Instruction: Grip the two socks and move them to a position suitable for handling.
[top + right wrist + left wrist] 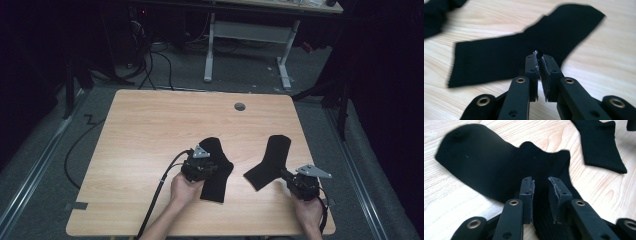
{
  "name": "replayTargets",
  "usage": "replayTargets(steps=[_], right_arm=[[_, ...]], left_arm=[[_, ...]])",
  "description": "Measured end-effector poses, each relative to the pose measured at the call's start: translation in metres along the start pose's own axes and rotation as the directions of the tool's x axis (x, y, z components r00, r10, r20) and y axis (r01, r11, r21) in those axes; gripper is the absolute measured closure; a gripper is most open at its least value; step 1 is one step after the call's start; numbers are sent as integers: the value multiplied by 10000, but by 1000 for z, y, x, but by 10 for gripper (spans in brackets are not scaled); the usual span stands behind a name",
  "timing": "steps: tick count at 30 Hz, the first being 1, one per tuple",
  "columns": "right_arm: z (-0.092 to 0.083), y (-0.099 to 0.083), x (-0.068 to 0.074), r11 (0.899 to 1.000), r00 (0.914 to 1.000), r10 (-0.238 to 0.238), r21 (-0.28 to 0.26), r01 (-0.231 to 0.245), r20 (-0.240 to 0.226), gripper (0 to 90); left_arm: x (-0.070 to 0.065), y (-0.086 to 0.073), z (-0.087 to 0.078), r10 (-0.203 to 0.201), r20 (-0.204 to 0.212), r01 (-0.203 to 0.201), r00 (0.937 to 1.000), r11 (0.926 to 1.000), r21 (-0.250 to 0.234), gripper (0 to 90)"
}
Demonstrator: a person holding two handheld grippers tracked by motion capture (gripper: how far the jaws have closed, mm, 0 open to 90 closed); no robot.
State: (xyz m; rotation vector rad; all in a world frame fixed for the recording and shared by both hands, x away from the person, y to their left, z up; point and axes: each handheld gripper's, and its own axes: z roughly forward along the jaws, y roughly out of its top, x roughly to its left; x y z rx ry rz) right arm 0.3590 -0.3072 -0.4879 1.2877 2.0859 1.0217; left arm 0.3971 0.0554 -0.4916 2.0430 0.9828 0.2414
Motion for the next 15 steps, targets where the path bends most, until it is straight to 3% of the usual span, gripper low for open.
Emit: replayTargets(steps=[2, 9, 15], right_arm=[[1, 8, 11, 9995, 9988, -308, -87, 305, -368, 858], [9, 21, 30, 9975, 9919, -696, -232, 675, -1064, 873], [22, 31, 53, 9926, 9774, -1215, -189, 1201, -1732, 871]], left_arm=[[0, -1, 0, -8, -1, 8, 10000, 10000, 26, 725], [0, -4, 0, -3, -51, 3, 10000, 10000, 49, 710], [0, -6, -4, 21, -262, -22, 9997, 10000, -38, 636]])
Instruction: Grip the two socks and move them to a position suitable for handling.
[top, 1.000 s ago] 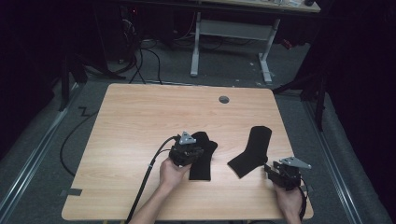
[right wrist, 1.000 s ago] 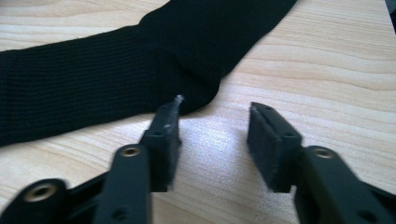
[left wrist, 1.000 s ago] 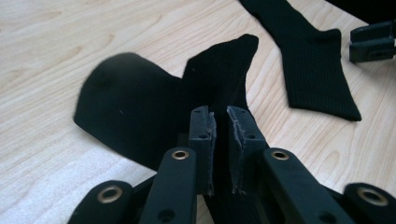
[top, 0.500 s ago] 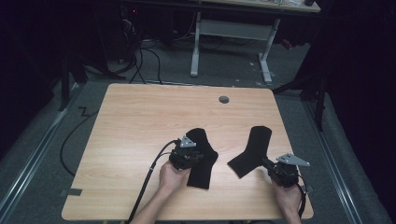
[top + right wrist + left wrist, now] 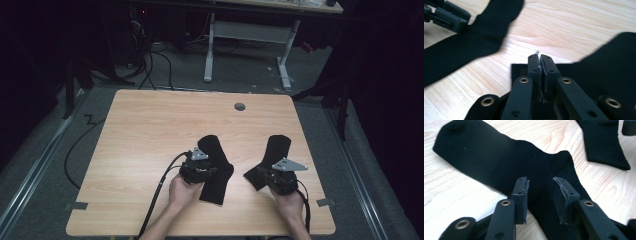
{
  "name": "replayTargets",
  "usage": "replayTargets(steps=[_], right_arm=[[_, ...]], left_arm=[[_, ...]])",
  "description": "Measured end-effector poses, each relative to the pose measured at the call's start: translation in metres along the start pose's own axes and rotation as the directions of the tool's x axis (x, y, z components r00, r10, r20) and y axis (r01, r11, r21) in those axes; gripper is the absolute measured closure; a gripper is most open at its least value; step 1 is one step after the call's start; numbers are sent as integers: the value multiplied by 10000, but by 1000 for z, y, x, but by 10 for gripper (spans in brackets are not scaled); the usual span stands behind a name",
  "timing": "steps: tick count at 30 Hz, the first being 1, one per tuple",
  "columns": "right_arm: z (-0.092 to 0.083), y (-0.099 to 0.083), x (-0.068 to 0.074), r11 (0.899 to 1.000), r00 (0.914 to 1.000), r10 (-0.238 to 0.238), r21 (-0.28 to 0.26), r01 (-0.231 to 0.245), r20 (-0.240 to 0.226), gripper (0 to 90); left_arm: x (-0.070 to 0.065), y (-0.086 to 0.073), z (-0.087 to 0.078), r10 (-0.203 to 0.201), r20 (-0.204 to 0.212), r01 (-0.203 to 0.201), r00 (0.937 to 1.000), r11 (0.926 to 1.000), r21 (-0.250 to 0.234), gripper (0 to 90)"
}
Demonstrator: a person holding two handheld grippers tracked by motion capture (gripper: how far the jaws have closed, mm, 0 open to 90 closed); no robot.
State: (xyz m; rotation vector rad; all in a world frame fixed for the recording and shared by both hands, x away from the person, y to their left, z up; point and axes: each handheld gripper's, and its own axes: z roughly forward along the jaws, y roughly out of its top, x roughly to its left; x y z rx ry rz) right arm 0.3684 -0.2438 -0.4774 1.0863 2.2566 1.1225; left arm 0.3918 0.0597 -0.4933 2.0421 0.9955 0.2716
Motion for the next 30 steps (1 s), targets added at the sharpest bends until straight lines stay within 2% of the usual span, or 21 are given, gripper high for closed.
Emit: replayTargets(steps=[6, 8, 15, 17, 21, 24, 30], right_arm=[[15, 9, 13, 9998, 9989, -176, 120, 182, -432, 864], [26, 12, 19, 9994, 9976, -226, 246, 242, -651, 859], [44, 15, 30, 9987, 9951, -195, 457, 240, -974, 837], [51, 17, 34, 9988, 9941, -97, 457, 147, -1077, 804], [59, 20, 37, 9982, 9939, -29, 595, 96, -1102, 759], [63, 23, 38, 9976, 9941, -74, 671, 147, -1078, 760], [77, 32, 39, 9936, 9974, -168, 1104, 245, -706, 854]], left_arm=[[0, -1, 0, 108, -230, -108, 9997, 9999, 25, 624], [1, -2, 2, 110, -256, -108, 9996, 9999, 59, 626], [2, -5, 5, 76, -351, -71, 9994, 9999, 130, 645], [2, -5, 6, 99, -401, -92, 9991, 9998, 169, 658], [2, -5, 7, 187, -499, -177, 9986, 9997, 193, 673], [2, -5, 7, 186, -503, -176, 9986, 9996, 200, 680], [0, -6, 7, 230, -490, -219, 9985, 9995, 225, 684]])
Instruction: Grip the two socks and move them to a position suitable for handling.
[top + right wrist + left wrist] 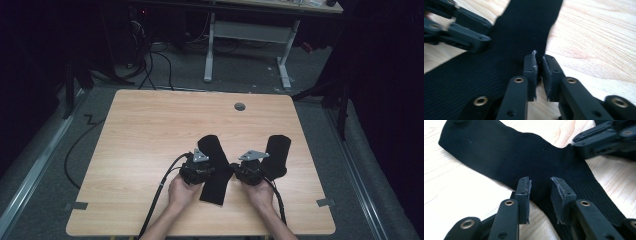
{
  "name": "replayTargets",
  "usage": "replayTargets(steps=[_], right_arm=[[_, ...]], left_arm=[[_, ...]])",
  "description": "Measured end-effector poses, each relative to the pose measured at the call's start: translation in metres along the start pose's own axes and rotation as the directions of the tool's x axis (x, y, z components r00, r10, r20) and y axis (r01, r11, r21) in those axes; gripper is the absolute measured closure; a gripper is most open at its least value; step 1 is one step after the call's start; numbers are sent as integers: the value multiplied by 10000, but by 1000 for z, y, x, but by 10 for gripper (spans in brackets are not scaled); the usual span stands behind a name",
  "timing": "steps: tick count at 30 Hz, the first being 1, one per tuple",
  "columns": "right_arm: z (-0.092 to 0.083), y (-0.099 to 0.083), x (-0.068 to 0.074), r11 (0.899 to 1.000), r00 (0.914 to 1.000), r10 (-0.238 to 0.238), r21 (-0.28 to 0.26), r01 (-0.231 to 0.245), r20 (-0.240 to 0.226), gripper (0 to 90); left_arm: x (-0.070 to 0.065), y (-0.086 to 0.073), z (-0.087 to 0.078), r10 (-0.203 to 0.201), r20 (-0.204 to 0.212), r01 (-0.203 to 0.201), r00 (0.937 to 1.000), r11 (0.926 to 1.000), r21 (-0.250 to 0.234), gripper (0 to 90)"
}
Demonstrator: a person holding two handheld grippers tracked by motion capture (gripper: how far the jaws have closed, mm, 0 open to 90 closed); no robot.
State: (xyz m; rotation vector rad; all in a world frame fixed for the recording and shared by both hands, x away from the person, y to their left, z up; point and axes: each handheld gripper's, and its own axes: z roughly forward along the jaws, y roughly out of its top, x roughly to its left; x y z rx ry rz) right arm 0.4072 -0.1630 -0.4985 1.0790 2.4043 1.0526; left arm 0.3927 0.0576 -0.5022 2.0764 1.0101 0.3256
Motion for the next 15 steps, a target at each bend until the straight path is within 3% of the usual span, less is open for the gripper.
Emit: replayTargets(steps=[7, 15], right_arm=[[11, 9, -1, 9997, 9993, -79, 233, 71, 354, 895], [16, 15, -2, 9991, 9982, -253, 366, 233, 542, 854]], left_arm=[[-1, 0, 1, 87, 35, -87, 10000, 10000, 14, 682], [-4, 0, 1, 266, 7, -266, 9996, 9996, 58, 685]])
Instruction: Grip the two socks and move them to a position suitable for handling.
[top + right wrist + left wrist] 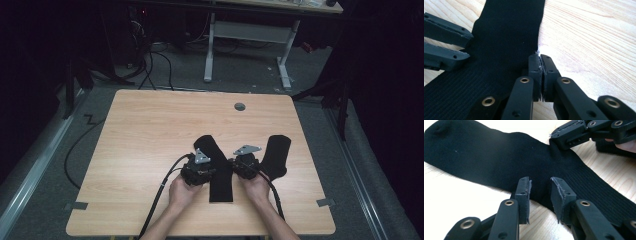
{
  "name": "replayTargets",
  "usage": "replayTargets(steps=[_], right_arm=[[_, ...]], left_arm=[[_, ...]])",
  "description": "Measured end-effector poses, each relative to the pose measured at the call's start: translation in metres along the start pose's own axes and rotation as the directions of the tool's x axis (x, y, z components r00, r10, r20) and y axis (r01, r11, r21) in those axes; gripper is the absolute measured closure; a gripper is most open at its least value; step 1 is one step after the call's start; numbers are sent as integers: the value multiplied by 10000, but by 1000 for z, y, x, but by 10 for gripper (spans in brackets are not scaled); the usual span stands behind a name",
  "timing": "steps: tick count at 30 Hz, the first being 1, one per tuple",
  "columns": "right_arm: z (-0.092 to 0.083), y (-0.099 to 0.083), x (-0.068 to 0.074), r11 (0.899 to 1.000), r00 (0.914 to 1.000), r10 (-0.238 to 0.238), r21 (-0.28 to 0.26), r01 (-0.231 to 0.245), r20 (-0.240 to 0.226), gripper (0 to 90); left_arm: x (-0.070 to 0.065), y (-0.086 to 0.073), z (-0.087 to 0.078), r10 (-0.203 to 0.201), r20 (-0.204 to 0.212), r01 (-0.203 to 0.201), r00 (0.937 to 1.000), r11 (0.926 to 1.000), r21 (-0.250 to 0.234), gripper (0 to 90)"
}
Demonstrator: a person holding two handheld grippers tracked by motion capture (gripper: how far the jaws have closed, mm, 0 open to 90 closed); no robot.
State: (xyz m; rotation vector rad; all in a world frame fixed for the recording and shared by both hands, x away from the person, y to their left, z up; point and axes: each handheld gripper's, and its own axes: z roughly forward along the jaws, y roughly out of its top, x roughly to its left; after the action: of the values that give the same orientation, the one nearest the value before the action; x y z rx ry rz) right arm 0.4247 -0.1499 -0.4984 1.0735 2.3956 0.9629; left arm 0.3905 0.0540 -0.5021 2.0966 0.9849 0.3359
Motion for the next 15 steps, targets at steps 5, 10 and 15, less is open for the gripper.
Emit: replayTargets(steps=[5, 10, 15], right_arm=[[-6, -1, 2, 9997, 9997, 55, -216, -60, -219, 811], [-10, -4, 7, 9994, 9989, -97, -343, 80, -469, 785], [-8, -7, 13, 9995, 9977, -157, -285, 138, -656, 746]], left_arm=[[2, 2, -1, -57, -172, 55, 9998, 9999, -116, 670], [7, 9, -1, -265, -601, 236, 9978, 9986, -480, 623], [9, 16, 10, -188, -895, 162, 9958, 9994, -294, 582]])
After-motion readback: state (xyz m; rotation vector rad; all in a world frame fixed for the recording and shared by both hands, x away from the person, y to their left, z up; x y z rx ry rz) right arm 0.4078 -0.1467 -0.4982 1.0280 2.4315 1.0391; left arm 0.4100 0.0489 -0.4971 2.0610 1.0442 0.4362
